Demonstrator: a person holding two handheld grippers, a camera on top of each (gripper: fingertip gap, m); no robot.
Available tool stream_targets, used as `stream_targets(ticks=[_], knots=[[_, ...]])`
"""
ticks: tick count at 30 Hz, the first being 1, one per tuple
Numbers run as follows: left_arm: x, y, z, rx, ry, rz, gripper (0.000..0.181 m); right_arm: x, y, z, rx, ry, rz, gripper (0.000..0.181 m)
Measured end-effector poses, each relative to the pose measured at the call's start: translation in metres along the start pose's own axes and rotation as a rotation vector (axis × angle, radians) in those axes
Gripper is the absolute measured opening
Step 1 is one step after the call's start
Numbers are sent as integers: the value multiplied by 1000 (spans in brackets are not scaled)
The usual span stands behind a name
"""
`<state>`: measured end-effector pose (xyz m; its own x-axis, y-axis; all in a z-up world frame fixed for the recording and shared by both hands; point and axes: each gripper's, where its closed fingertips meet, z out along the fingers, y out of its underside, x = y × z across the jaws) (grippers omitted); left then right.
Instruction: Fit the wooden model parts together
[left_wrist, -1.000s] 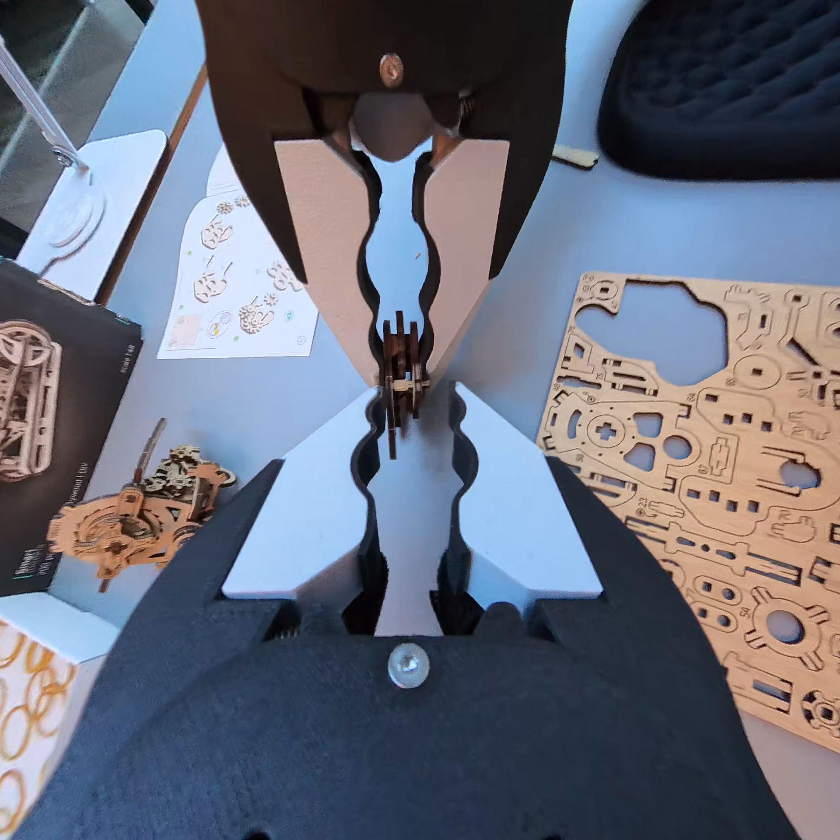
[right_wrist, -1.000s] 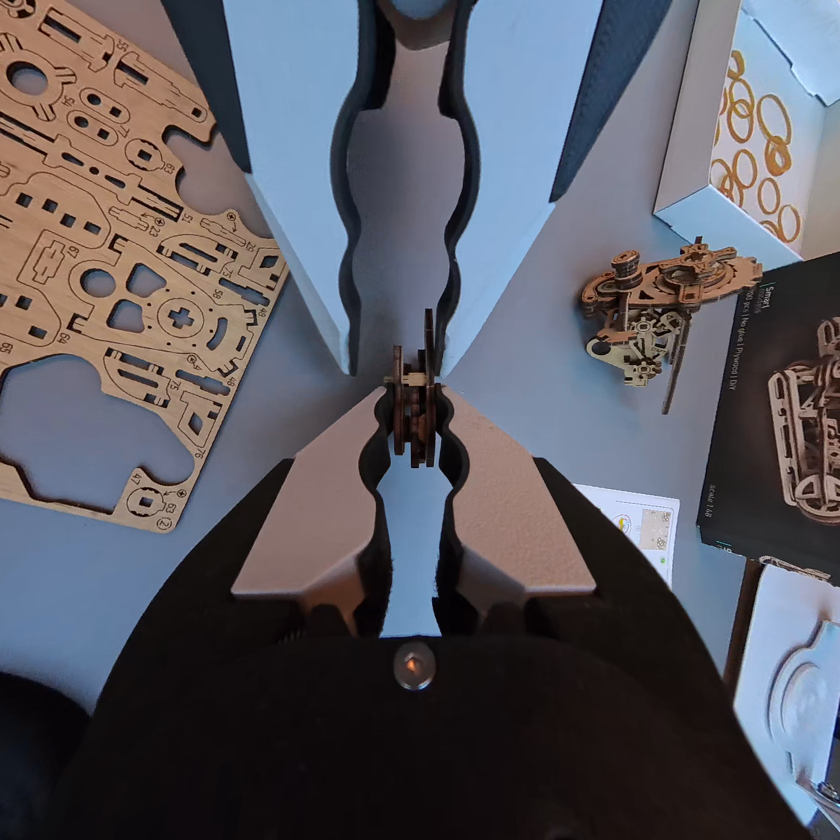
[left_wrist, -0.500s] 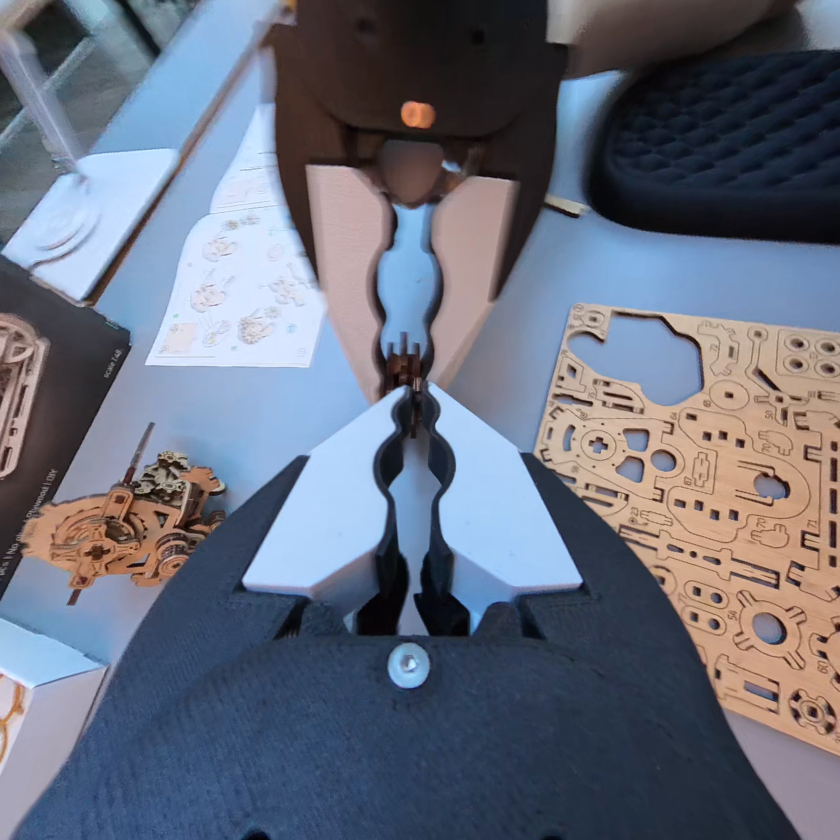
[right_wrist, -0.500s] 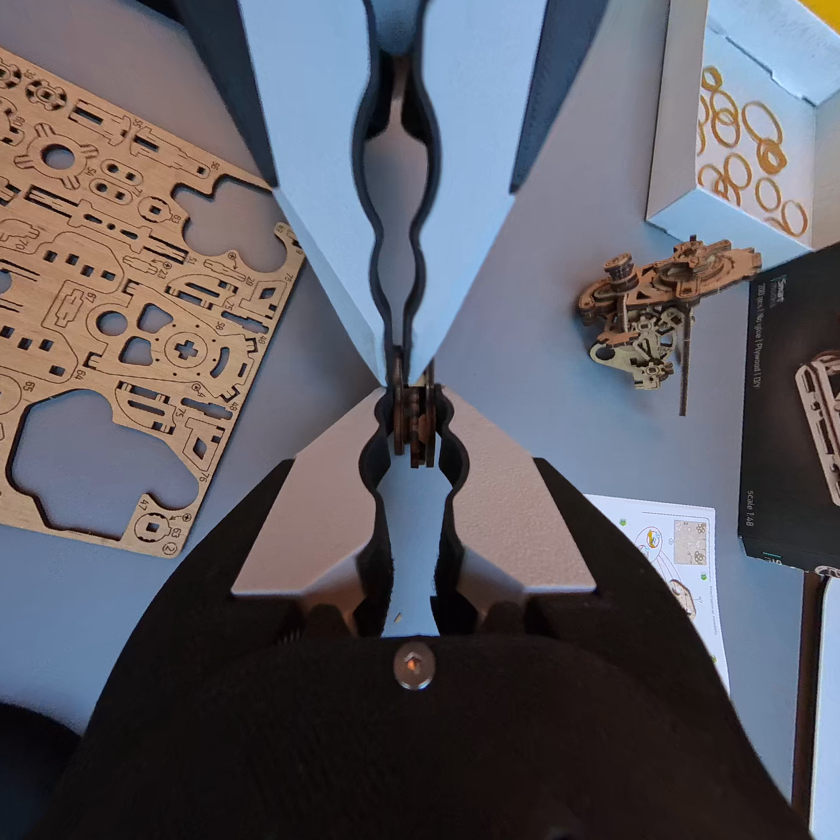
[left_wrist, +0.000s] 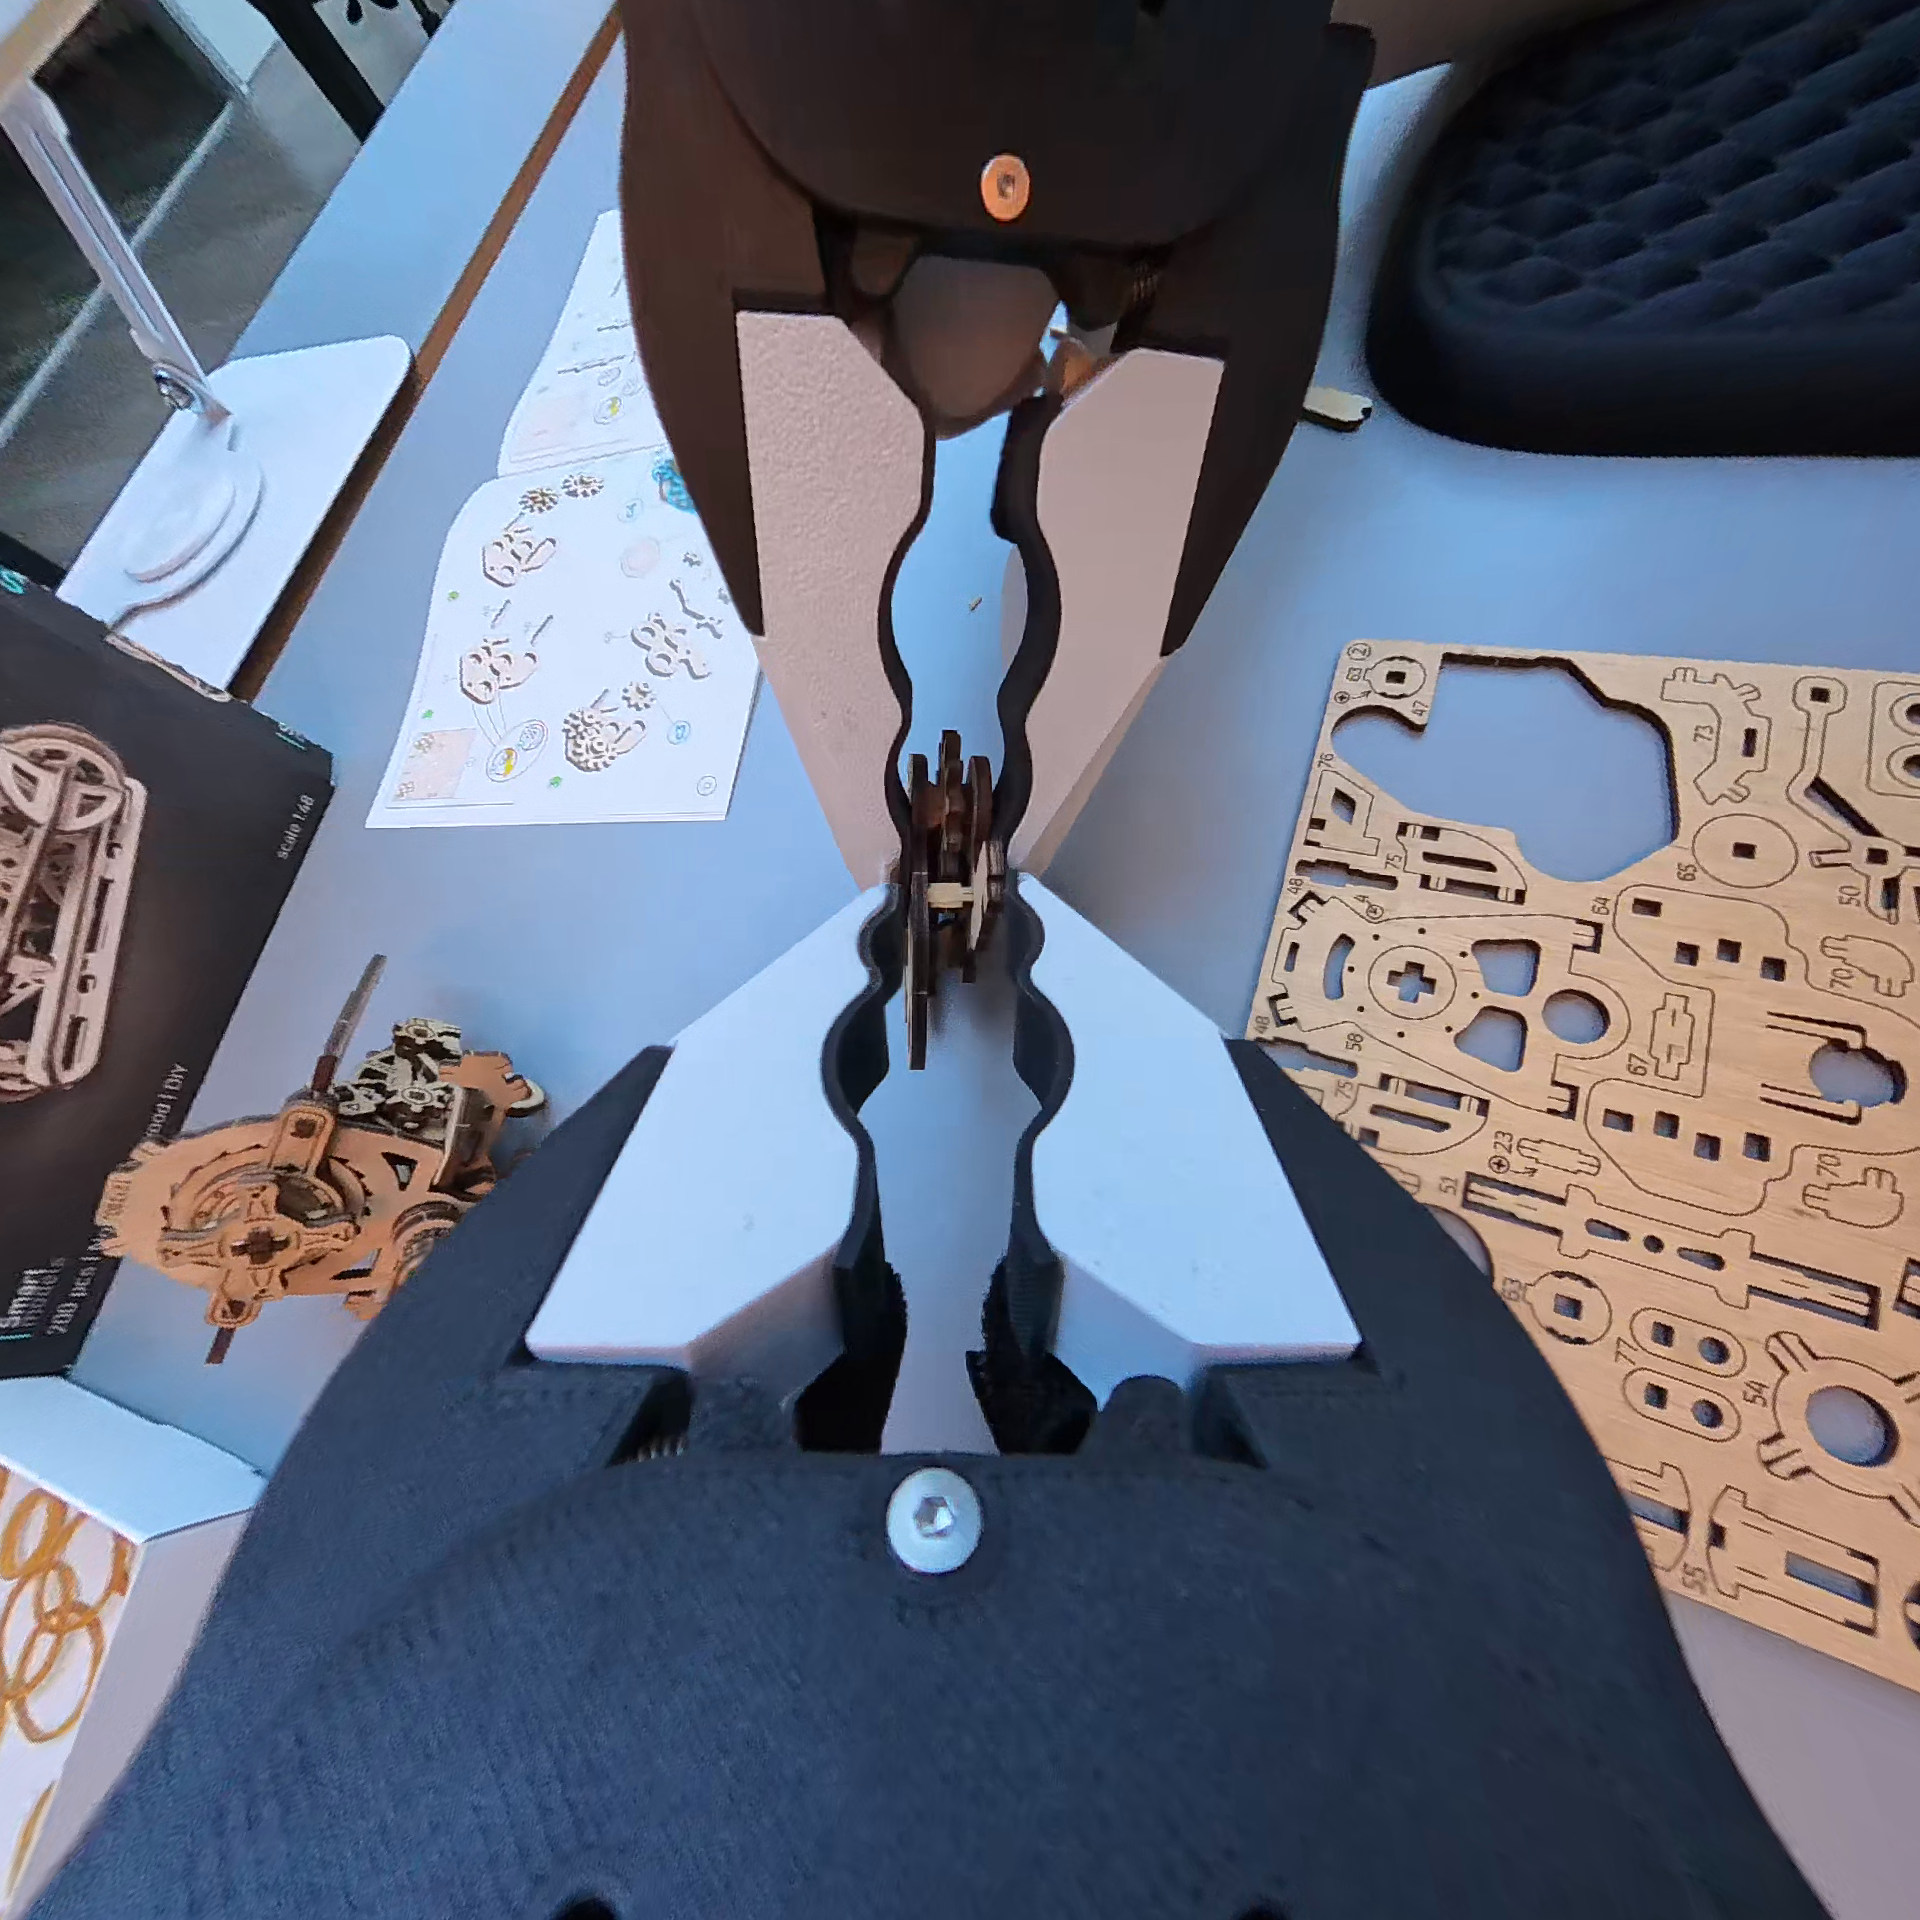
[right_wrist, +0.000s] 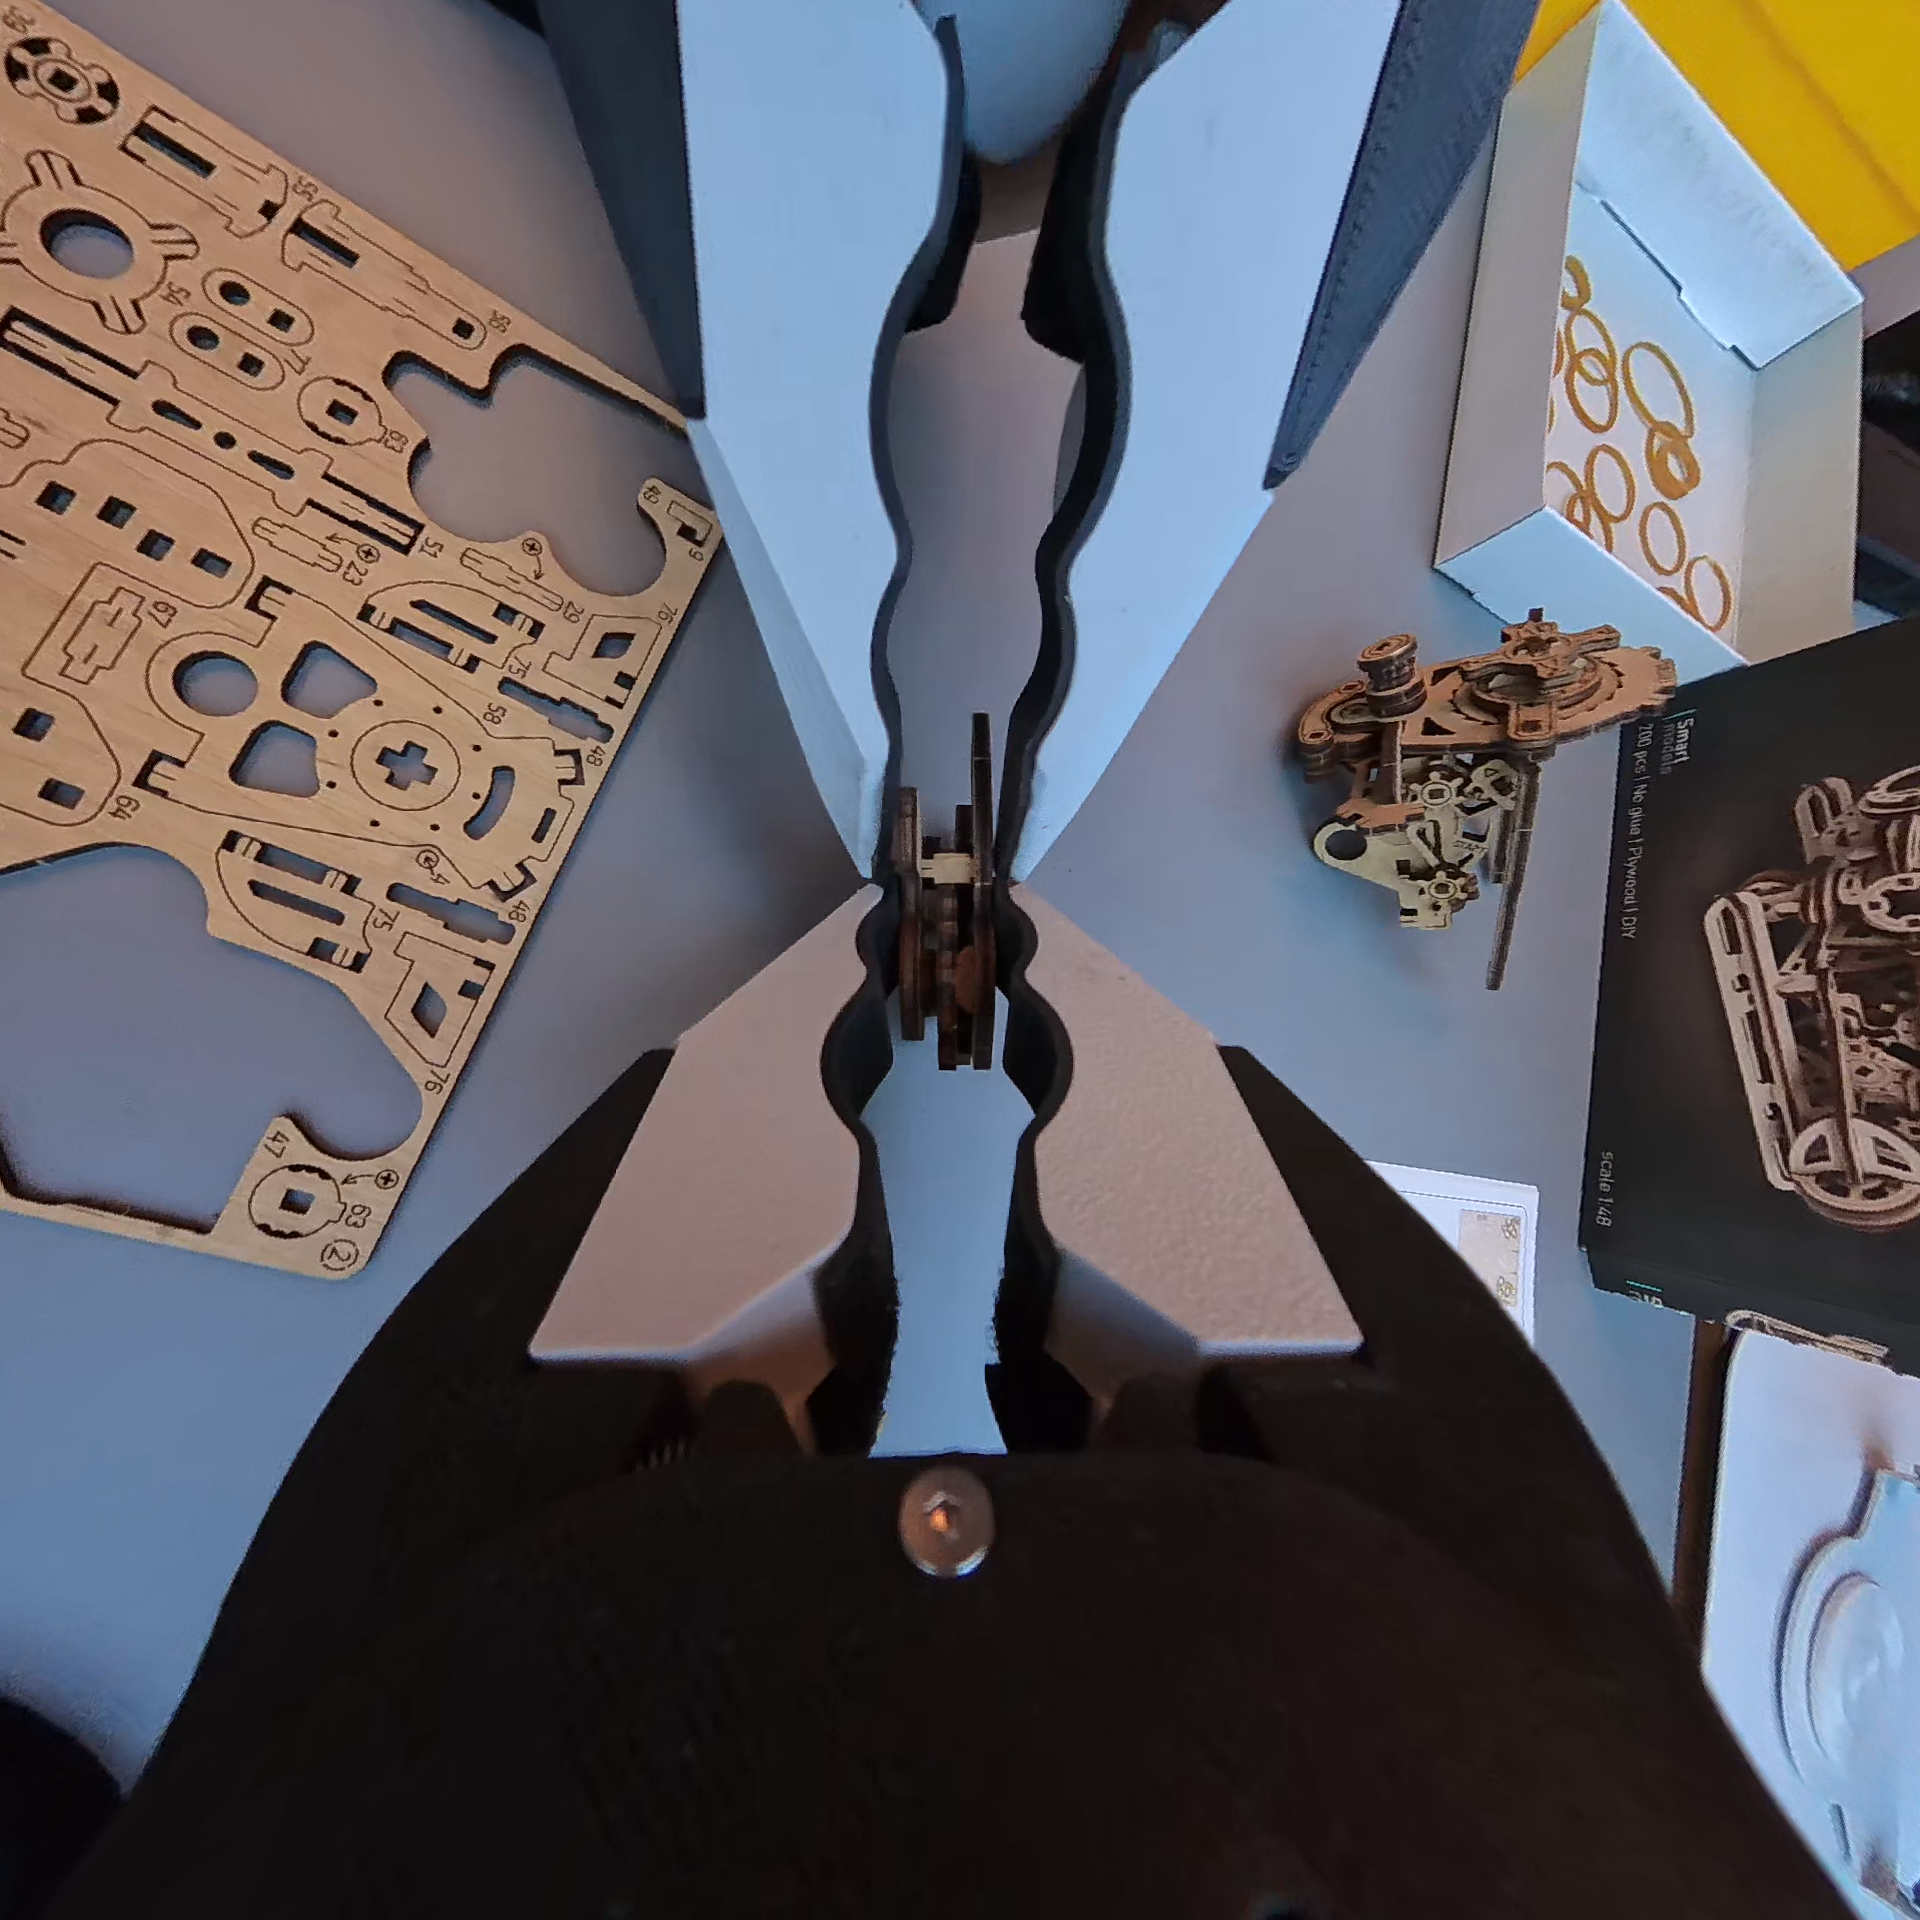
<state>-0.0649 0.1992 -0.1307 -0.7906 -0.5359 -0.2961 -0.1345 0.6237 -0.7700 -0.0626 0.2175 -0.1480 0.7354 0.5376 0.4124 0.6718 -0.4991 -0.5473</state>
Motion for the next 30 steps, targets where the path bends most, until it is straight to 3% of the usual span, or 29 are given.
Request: stream_targets(ticks=[30], knots=[[3,-2,1,-36,-15,52,13,-3,0,-2,12,10,-15,13]])
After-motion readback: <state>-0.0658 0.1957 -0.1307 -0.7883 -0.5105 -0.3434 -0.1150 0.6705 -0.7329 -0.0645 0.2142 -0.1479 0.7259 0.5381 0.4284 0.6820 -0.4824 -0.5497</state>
